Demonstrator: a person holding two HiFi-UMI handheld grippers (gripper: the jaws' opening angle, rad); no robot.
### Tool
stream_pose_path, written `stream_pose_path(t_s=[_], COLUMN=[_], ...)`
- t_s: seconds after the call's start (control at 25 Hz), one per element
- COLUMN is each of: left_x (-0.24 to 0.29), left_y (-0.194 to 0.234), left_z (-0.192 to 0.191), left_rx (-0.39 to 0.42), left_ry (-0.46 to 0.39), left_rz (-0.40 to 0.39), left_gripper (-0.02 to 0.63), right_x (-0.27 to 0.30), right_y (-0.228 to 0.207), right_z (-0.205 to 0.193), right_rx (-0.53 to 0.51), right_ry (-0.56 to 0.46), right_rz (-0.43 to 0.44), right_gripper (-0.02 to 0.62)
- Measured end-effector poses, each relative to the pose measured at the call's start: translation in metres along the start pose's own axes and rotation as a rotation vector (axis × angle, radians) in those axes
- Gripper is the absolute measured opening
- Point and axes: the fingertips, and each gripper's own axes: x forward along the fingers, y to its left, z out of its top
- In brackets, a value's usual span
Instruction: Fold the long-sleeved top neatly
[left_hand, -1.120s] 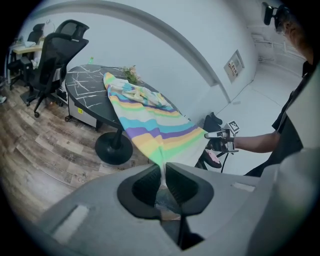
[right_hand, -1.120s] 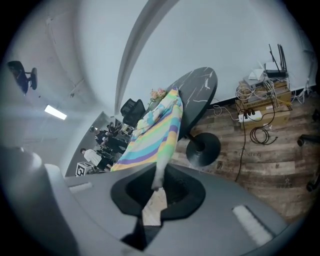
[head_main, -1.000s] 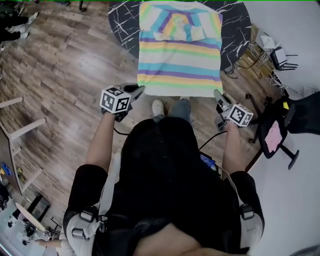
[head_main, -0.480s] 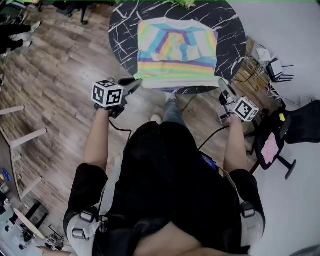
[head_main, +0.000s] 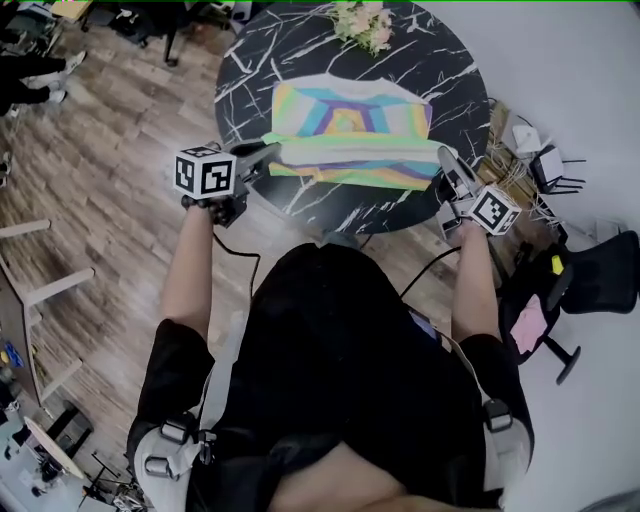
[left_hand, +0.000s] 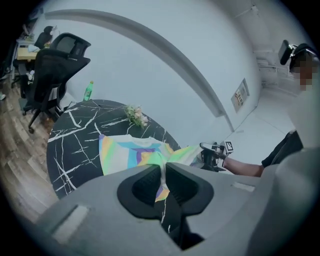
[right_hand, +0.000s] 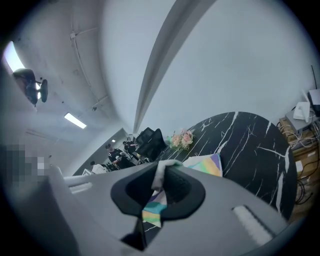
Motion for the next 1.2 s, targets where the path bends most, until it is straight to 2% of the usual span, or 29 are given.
stream_pose_path(t_s=[0.2,0.4,0.6,0.76,0.92,1.0,1.2], left_x=[0.022,0.042,0.061,0.078,0.089,0.092,0.103], left_y=[0.023,0.054,0.081,0.109,0.144,0.156,0.169], left_z=[0.035,0.049,0.055,0.052,0.051,0.053,0.062], left_rx=[-0.139,-0.189,-0.290,-0.415,-0.559,-0.568,-0.513], left_ry=[-0.026,0.009,0.016,0.012,-0.047,-0.061,-0.046], left_rz=[-0.024,0.009,0.014,0.015,0.061,0.098,0.143], left_gripper=[0.040,0.040,0.041,0.041,0.050,0.053,0.096], right_x=[0.031,0.064,0.093,0.112,0.132,0.142,0.157], right_y=[-0.029,-0.054,-0.079,-0.105,-0.124,-0.131,-0.146], right_z=[0.024,0.032,0.030,0.025,0.015,0.012,0.008], right_rx=[0.013,0.045,0.093,0.153,0.207,0.200,0.209], right_ry=[0.029,0.058,0.091,0.122,0.163,0.182,0.222], right_rz=[-0.018,-0.038,-0.060,-0.100,-0.129,-0.141,-0.178], right_gripper=[0.023,0.023,0.023,0.023,0.023,0.023,0.025])
